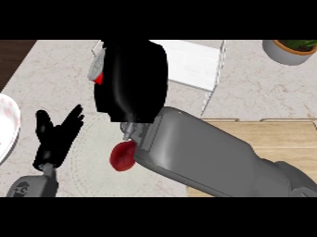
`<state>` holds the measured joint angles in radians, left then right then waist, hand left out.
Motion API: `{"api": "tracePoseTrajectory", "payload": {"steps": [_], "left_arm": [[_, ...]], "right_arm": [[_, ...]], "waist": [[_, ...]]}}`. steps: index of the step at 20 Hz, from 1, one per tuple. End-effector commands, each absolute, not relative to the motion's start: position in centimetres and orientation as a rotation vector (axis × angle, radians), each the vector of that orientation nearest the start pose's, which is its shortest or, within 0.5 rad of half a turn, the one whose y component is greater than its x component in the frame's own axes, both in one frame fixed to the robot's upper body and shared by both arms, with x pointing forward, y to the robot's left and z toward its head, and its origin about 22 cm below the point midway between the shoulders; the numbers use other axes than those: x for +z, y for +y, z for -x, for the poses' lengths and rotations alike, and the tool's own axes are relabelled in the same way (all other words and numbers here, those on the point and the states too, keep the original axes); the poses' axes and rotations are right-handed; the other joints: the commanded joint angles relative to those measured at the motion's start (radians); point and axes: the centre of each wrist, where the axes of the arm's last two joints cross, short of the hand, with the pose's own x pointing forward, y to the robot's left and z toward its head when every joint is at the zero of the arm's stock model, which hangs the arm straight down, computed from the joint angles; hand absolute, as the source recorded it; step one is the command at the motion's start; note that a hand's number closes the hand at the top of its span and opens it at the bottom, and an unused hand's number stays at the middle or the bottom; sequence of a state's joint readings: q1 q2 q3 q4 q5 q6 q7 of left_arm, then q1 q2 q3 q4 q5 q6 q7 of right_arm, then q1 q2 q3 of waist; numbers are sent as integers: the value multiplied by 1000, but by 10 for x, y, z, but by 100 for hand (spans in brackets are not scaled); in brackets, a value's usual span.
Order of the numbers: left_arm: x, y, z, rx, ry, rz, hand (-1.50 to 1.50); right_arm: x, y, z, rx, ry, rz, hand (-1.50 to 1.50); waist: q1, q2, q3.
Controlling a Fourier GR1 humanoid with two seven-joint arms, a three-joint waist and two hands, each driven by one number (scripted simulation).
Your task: Pick the can from the tray and place it in the tiered shelf
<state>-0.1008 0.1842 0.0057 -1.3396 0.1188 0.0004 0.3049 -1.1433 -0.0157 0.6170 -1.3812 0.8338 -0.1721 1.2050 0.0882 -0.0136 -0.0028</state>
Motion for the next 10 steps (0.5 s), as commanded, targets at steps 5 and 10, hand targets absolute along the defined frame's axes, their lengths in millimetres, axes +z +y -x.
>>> {"api": "tracePoseTrajectory", "payload": {"steps": [5, 10], "left_arm": [[-29, 284, -253, -15, -1111, -71, 0], [-22, 283, -255, 1, -1125, -74, 0]], "right_arm": [[313, 61, -292, 412, -1511, 1041, 150], [351, 66, -303, 348, -1494, 1044, 150]], "waist": [[-26, 1, -2], [-40, 8, -1]]}}
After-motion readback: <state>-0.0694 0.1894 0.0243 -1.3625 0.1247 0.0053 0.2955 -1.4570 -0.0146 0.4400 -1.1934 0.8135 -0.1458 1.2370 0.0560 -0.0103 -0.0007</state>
